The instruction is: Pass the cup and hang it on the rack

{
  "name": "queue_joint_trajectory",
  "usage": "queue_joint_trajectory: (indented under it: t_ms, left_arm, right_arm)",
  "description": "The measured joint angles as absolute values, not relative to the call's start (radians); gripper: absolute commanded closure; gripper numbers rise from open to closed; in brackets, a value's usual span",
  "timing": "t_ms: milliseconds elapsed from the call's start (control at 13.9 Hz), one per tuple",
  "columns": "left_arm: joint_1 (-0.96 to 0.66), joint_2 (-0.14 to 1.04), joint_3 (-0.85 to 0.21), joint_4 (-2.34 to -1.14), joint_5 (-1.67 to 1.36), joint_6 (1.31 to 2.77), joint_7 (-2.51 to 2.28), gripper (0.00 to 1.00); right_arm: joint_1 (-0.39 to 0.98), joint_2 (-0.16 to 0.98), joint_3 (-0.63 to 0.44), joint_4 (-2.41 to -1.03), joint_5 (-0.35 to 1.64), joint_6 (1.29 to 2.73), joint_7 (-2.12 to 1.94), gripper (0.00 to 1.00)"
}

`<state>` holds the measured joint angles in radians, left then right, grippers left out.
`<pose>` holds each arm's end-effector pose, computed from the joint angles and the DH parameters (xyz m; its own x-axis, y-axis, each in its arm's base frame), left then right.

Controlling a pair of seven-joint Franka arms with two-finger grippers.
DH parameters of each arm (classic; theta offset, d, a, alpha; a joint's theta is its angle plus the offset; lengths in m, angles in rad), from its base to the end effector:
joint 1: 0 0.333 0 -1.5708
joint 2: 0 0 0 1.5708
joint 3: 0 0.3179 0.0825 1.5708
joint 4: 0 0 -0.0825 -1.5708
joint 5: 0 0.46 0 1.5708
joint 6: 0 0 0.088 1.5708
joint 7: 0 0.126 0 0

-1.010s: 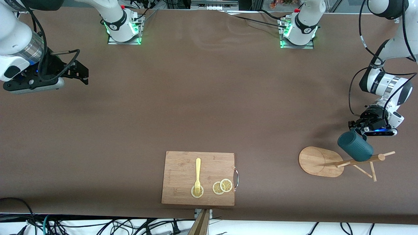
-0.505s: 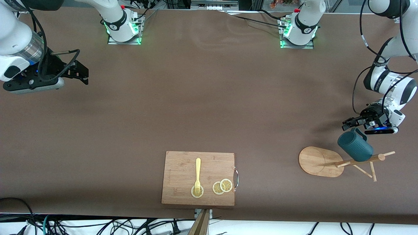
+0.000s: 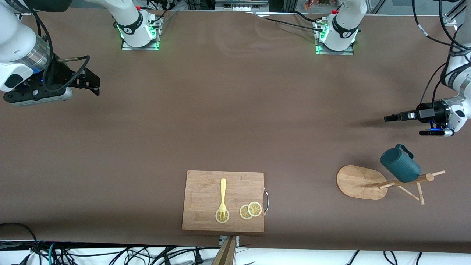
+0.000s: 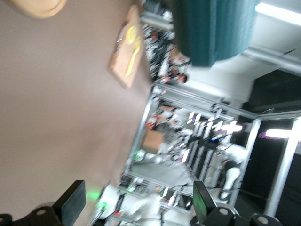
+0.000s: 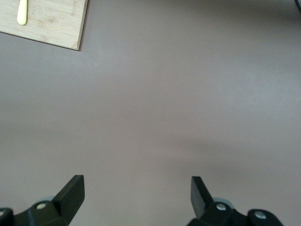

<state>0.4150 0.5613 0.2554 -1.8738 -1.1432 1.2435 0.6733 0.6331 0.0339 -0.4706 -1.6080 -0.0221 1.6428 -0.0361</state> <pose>0.5387 0.2524 0.1813 0.9404 0.1323 -0.3133 0.3268 -0.0961 0.9402 0.6365 0.1056 0.5740 0.9800 0.1991 0.0032 0.1989 -0.9793 0.0375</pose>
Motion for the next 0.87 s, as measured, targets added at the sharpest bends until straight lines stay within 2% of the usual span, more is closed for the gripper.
queue_joint_trajectory:
  t_ms: [216,505,866]
  left_arm:
    - [0.406,0.488,0.258,-1.835,-0.892,1.321,0.673,0.0]
    - [0.318,0.405,0.25,-1.703,-0.647,1.338,0.552,0.0]
    - [0.232,0.343,0.144,-1.555,-0.42,1.343,0.283,0.0]
  right_arm:
    - [0.633,0.034,-0.471,-1.608,-0.022,1.643,-0.036,0.0]
    - [0.633,0.034,-0.471,-1.608,-0.022,1.643,-0.036,0.0]
    - [0.633,0.034,-0.471,-1.608,-0.022,1.643,-0.036,0.0]
